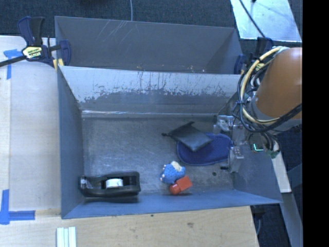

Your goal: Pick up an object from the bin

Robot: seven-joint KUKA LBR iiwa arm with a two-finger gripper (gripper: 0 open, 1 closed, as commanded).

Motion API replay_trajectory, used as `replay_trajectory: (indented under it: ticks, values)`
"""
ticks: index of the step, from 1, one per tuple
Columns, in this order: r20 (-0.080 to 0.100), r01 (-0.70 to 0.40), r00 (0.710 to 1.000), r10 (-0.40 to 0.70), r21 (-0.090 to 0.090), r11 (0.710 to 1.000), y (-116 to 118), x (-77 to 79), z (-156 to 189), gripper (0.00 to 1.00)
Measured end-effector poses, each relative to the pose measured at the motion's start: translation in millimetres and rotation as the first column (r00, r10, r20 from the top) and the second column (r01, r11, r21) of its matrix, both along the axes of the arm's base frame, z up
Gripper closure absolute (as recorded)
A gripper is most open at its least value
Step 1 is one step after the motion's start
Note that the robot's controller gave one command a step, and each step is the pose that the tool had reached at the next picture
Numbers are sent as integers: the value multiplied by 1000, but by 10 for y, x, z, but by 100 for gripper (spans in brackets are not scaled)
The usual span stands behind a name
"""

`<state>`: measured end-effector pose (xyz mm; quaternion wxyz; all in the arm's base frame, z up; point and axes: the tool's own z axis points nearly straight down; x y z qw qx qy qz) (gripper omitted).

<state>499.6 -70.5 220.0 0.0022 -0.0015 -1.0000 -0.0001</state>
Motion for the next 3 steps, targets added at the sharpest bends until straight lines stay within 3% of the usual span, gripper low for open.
replay_trajectory:
  ticks: [1, 2, 3]
  values:
    - [4, -17, 1000, 17, 0, 1000, 214, 414, -1355, 0]
    - [9, -18, 1000, 18, 0, 1000, 213, 420, -1315, 100]
    - [17, 19, 1000, -19, -2, 1000, 77, 342, 244, 100]
